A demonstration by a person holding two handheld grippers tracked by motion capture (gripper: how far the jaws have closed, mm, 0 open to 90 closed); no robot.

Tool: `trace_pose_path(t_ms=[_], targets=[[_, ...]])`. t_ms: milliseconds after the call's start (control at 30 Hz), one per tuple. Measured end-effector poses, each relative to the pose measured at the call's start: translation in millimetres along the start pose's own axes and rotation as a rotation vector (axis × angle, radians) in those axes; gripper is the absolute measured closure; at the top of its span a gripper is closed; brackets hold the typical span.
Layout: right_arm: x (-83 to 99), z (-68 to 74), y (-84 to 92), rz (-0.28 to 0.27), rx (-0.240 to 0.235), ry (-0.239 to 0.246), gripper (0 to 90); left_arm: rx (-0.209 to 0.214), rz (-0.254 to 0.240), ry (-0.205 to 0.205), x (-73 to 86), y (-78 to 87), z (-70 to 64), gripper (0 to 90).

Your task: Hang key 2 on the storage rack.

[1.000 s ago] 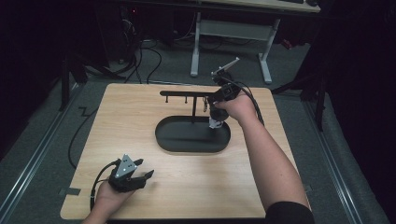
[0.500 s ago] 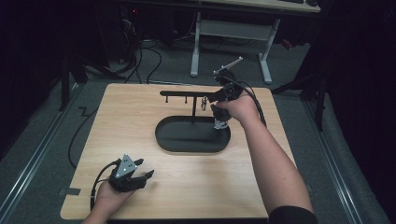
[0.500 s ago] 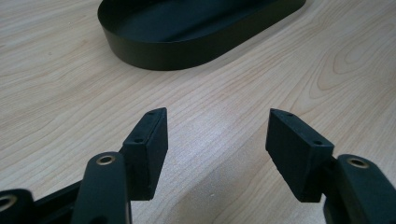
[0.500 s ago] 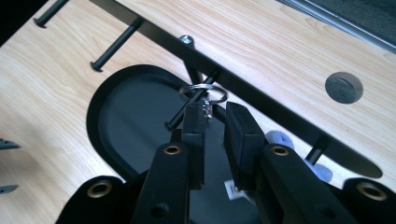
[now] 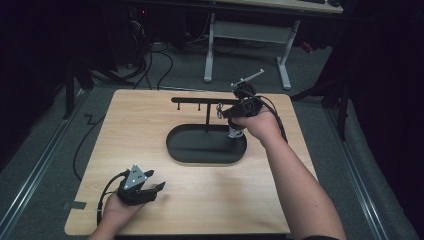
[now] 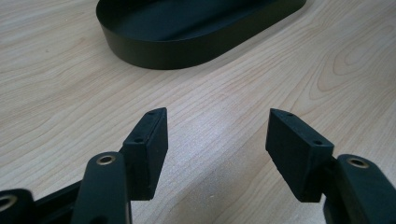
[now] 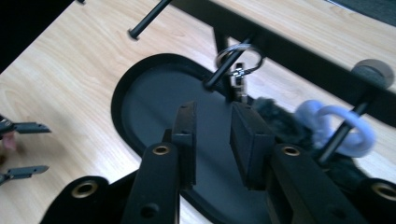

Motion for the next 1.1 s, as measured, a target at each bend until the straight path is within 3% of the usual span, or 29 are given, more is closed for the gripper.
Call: trace_pose_path(t_ms=[167,300,433,633,733,800,933,1100], targets=[[11.9,6.2,-3.7,-0.020,-0.009,0.016,60.5,0.006,-0.001,0.008,0.1,-0.8,0.2,39.7],[23.6,9.3,-9.5,-0.045,-0.020,-0.013,51.6,0.004,-0.005,0.009,0.2,-0.3,0.0,39.7],[35.4,13.2,-12.6,-0.057,-0.014,0.010,45.3,0.004,-0.008,0.014,0.6,-1.0,0.8,39.6],[56.4,15.7,-8.9,-0.128,0.002,0.041,41.0,0.005,0.001,0.013,2.5,-2.1,-0.1,39.3],[72.0,18.3,-3.9,-0.161,-0.003,0.042,39.0,0.008,-0.001,0.010,1.6,-1.9,-2.2,39.1],[85.1,17.1,-3.2,-0.158,0.009,0.059,38.2,0.008,0.000,0.003,0.7,-1.9,-4.0,38.9],[114.5,11.8,-4.7,-0.168,0.030,0.049,35.2,0.008,-0.001,0.000,0.9,-3.7,-5.3,38.7],[152.6,1.0,-9.2,-0.211,0.057,0.007,27.2,0.007,0.000,0.010,1.9,-4.9,-6.1,38.6]])
Point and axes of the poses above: each handheld gripper's, and its own axes: y roughly backward along the jaws, x roughly out of its underside, z roughly to its left, the point moved 7 cm from there along -y, roughly forward along the jaws, and after that the axes turned 14 degrees about x, right-handed, at the moved point
